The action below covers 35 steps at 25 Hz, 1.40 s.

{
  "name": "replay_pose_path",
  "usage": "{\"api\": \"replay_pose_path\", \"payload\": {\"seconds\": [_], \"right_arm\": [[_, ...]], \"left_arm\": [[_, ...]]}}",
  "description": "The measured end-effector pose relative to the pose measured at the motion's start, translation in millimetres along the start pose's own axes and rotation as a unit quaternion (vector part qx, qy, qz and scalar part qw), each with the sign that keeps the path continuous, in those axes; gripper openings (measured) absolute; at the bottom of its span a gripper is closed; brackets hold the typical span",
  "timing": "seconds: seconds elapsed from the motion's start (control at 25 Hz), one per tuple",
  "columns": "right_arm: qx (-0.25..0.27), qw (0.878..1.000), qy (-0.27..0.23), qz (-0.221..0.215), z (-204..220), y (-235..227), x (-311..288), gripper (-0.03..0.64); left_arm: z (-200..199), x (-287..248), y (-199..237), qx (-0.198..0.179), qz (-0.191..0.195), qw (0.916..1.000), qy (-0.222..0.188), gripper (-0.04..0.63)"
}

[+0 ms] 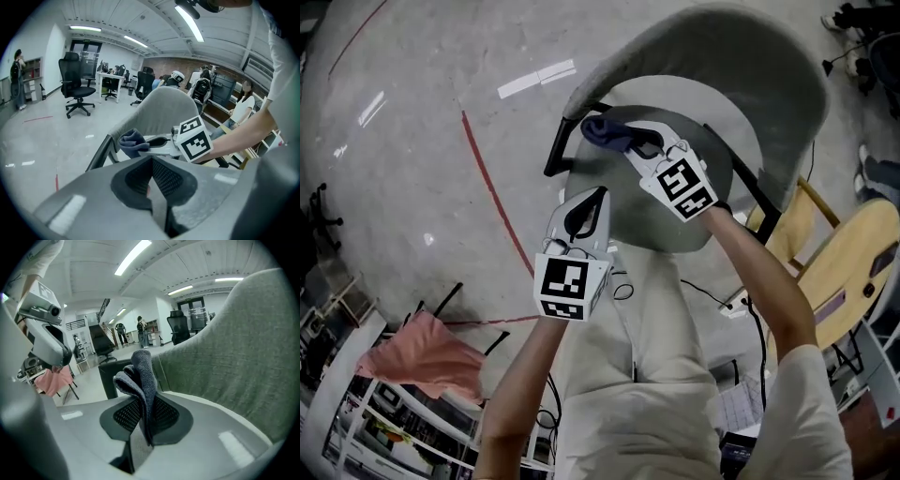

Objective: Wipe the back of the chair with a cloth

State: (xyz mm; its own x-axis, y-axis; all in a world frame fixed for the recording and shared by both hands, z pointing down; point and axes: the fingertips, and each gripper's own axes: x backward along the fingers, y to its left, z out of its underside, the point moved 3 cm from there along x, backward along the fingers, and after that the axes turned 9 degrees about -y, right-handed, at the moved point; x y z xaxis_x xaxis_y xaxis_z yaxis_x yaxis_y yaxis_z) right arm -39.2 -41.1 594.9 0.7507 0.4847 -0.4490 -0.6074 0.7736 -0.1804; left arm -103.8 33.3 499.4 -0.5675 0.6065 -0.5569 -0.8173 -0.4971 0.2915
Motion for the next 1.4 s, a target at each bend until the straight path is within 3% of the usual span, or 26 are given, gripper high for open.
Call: {"api": "replay_pose_path", "payload": {"seconds": [0.28,0.84,1.08,1.4], "right_arm": [[-0.029,0.999,-0.015,0.004,11.7,-9.1,-30.8,0.071],[-0.106,0.989,-0.049,0.086,2.3,-50.5,-48.7,0.072],[-0.132,0.977,-0.072,0.154,-0.5,-87.3,-29.6,0.071],[-0.137,0.964,-0.085,0.211,3.4,-114.1,-6.5,0.072]], "left_arm": [[6.6,-8.0,-3.0,0.02,-0.018,0.9995,-0.018,0.0],[-3.5,-5.7,-5.7,0.023,-0.024,0.9987,-0.039,0.0],[0.1,-4.2,-8.4,0.02,-0.015,0.9992,-0.031,0.0],[1.8,-7.2,-11.5,0.01,-0.003,0.9995,-0.028,0.0]]}}
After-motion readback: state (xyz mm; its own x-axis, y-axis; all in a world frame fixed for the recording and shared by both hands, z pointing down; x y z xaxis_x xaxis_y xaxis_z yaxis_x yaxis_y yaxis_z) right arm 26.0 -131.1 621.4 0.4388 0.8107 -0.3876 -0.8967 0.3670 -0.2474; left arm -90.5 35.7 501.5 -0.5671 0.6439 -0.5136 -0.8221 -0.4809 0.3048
